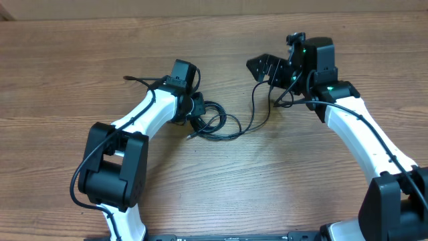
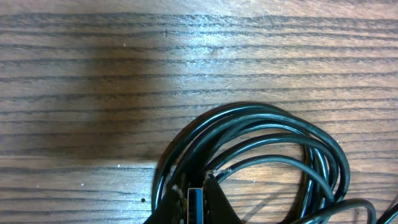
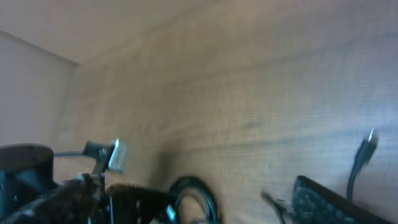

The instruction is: Untangle cables

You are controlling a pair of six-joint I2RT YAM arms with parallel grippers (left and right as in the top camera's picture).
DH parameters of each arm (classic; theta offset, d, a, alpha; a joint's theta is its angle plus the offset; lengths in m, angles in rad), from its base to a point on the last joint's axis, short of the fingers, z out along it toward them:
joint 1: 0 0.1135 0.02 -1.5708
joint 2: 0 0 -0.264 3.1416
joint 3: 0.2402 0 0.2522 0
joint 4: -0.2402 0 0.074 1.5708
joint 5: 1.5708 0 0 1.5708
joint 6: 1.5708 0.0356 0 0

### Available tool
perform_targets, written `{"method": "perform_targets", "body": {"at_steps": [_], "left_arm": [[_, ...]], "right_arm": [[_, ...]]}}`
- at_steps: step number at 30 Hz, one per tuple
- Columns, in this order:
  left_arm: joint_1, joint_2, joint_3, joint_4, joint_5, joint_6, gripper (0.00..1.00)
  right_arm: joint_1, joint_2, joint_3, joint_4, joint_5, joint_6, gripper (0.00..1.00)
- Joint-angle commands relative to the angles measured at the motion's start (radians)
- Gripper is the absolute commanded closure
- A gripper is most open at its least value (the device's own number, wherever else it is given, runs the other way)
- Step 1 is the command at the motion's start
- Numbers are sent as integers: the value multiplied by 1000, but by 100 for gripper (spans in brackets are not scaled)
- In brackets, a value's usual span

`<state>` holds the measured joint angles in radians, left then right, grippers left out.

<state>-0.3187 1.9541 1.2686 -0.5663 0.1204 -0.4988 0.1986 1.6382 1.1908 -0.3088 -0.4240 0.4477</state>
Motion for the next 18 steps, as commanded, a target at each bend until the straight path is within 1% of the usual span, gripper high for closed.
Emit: {"method": "perform_targets", "body": {"at_steps": [1,2,4,7,10,12,16,18], "left_arm": [[4,-13,4,3,5,4,96],[4,-13,4,3,5,4,96],[4,-13,4,3,5,4,96],[4,-13,4,3,4,4,96],[4,-13,4,3,4,5,96],[5,-13,4,3,4,5,96],[4,-13,4,3,4,5,96],[5,-13,4,3,4,5,96]], "right_arm": [[40,0,6,-63,-36,35,12],[56,6,6,-97,-29,35,15],[86,23,6,-145,-12,35,29],[129,62,6,-187,-15,50,59],[176,111,6,-218,-15,114,83],[213,147,6,-229,-14,151,91],[278,214,6,-237,-9,199,94],[302,239,6,-246,28,237,96]]}}
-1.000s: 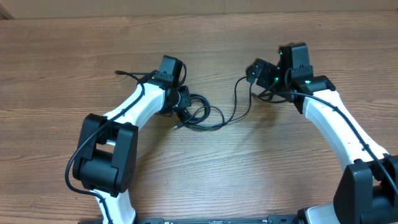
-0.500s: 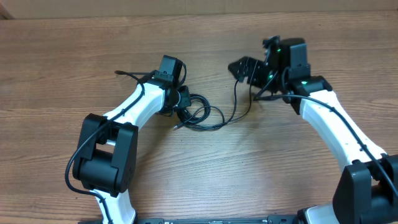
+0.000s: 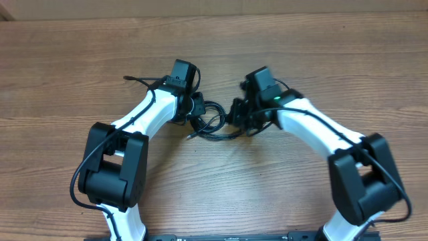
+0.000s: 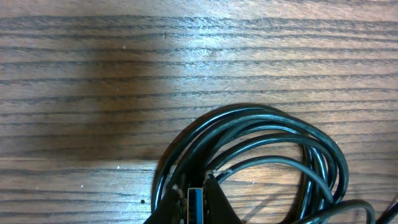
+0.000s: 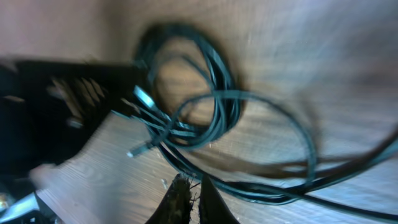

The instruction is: Untangle cables

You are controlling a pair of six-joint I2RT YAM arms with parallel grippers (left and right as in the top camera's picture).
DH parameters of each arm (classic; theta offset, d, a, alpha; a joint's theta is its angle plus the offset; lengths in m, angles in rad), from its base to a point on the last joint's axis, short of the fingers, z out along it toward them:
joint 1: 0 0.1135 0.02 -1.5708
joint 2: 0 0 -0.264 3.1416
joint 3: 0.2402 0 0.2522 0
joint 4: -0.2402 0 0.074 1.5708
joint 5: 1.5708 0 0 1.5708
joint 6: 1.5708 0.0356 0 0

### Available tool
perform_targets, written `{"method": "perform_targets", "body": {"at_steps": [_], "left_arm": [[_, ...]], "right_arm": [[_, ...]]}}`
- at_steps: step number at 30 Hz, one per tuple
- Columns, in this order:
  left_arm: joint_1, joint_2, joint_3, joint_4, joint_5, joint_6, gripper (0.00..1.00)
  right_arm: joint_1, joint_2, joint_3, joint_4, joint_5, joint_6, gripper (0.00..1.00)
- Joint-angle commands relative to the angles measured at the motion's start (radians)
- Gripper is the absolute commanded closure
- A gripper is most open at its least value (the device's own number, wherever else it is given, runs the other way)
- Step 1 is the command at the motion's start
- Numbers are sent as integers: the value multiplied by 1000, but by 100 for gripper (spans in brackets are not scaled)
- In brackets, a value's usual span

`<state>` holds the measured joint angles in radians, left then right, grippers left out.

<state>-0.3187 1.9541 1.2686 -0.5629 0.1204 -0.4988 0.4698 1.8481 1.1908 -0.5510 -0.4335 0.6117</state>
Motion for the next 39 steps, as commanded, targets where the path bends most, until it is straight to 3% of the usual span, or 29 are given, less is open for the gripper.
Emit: {"method": "perform_targets", "body": {"at_steps": [1,4,7,9,23,32,39], "left_arm": [[5,-13,4,-1,4,5,96],[5,-13,4,-1,4,5,95],[5,-13,4,-1,4,5,71],[5,-13,4,-2,4,5,67],[4,-13,5,-43,5,5,56],[4,-13,58,-175,31,4,48],[4,-13,124,-317,76,-56,49]], "right_arm": [[39,37,6,-10,62,90,96],[56,58,6,-24,137,142,96],[58,74,6,-26,157,156,96],[58,80,6,-28,157,156,96],[58,84,6,-88,288,223,96],[58,84,6,-79,299,223,94],[58,84,6,-77,299,226,92]]}}
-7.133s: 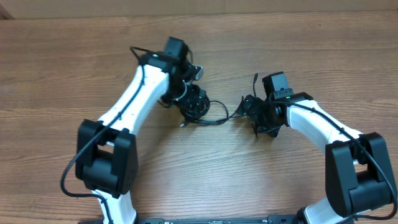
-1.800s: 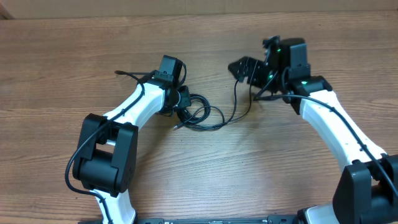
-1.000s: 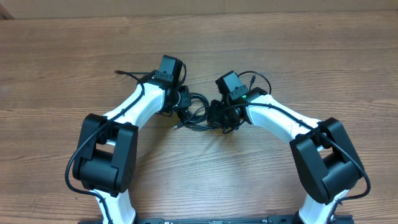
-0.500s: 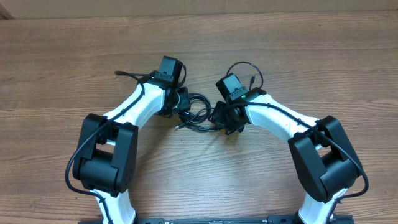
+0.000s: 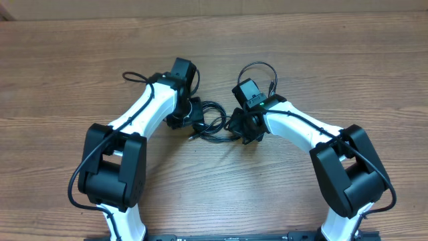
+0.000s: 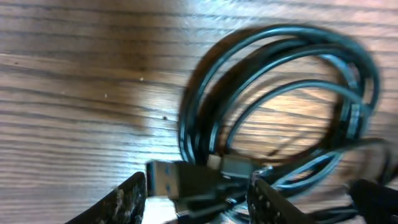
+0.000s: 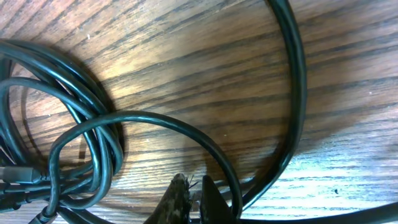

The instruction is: Untangle cables

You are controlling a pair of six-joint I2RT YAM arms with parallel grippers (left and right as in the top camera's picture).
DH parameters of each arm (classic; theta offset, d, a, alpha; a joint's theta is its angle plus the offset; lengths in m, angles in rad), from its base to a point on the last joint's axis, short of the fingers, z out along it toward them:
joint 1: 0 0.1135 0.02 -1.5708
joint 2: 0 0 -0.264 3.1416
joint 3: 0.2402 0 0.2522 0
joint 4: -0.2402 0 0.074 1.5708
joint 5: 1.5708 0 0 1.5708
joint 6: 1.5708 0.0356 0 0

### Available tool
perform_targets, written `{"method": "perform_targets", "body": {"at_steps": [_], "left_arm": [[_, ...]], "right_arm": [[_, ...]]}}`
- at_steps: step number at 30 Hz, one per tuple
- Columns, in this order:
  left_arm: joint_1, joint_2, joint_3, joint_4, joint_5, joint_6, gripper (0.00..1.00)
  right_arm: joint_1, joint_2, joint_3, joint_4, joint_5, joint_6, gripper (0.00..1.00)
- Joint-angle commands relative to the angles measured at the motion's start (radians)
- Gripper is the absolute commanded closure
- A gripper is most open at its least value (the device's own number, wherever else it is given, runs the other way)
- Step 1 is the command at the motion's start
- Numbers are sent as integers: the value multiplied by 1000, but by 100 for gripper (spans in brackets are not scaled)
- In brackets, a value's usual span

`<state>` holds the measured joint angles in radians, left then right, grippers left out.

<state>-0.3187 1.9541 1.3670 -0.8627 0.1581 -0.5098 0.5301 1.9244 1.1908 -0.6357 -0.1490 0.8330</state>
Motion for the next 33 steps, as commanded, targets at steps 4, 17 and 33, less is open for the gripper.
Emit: {"method": "perform_targets", "body": {"at_steps": [4,17,33], "left_arm": [[4,-12,18,-30,42,-75,49],[2,-12,-24,10,6,-338,46],[-87,-11,-24,89,-85,-378,60]], "right_arm": [[-2,8,6,13,14,5,91],[-2,8,6,32,14,5,88],[-2,8,6,42,14,5,85]]}}
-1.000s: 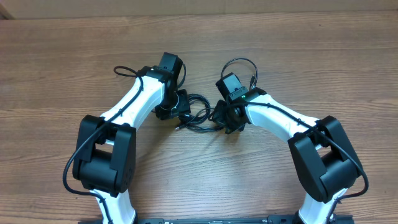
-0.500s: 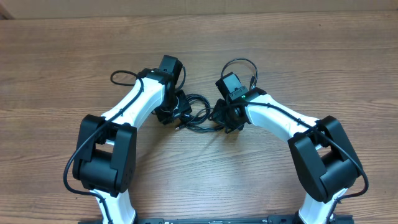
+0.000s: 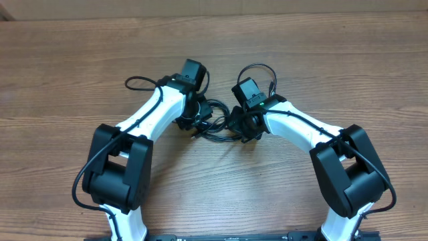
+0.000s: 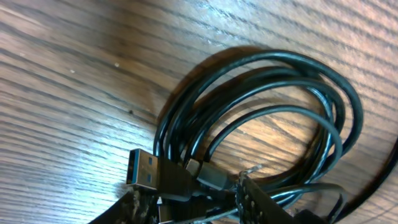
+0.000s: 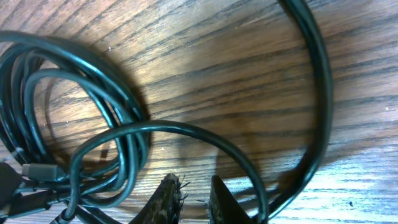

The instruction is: Untangle cables

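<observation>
A tangle of black cables [image 3: 215, 127] lies on the wooden table between my two arms. In the left wrist view the coil [image 4: 267, 55] fills the frame, with a blue-tongued USB plug [image 4: 144, 169] and a smaller connector [image 4: 211, 175] at its near side. My left gripper [image 4: 189, 208] is open, its fingers wide apart on either side of those plugs. My right gripper [image 5: 194, 199] stands at the coil's right side, fingers slightly parted, only bare wood between them. One cable loop [image 5: 168, 126] curves just ahead of its tips.
A thick black cable [image 5: 323, 93] arcs past the right of the right gripper, and a black loop [image 3: 257, 69] shows behind the right wrist. Another thin loop [image 3: 137, 84] sticks out beside the left arm. Wooden table [image 3: 67, 147] all round.
My left gripper has shifted a little right, toward the tangle, still open around the plugs. The right gripper's fingers, tips together before, now show a narrow gap. The coil has shifted slightly.
First my left gripper was shut on the USB plug at the coil while the right arm was raised at the far right, a strand running up to it. Then the right gripper was down beside the coil, shut. Later the left had opened; now the right has parted slightly.
</observation>
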You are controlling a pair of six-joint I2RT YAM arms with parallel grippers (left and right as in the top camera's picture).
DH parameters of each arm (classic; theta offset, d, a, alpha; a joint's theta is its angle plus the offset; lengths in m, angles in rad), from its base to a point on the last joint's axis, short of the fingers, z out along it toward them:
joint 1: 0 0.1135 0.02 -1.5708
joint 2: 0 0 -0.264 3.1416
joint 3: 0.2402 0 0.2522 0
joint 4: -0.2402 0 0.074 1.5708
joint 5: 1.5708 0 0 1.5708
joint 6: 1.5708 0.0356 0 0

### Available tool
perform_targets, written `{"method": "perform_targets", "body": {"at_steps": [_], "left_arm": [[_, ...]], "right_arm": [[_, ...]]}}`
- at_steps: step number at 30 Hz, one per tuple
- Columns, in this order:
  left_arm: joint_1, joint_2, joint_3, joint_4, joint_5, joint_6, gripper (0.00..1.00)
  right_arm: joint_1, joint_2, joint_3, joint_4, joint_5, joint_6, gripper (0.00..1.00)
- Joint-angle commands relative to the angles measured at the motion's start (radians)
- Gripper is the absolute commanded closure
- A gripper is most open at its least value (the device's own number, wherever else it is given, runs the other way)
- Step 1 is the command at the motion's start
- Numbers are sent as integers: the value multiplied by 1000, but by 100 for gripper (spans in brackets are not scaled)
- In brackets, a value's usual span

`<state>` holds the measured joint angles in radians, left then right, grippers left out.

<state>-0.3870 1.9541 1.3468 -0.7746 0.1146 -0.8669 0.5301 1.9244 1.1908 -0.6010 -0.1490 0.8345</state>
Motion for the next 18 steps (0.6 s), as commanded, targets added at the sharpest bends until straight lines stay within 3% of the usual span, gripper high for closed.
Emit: {"method": "perform_targets", "body": {"at_steps": [1,7,12,18], "left_arm": [[-23,-11,-4,1,-49,-21,59],[-32,-10,-4,1,-89,-31,53],[-32,13,-5,1,-95,-32,60],[-32,53,-5,3,-89,-32,62]], "right_arm": [[-2,8,6,9,14,3,85],[-2,8,6,13,14,3,85],[-2,8,6,13,14,2,84],[-2,8,6,13,14,3,83]]}}
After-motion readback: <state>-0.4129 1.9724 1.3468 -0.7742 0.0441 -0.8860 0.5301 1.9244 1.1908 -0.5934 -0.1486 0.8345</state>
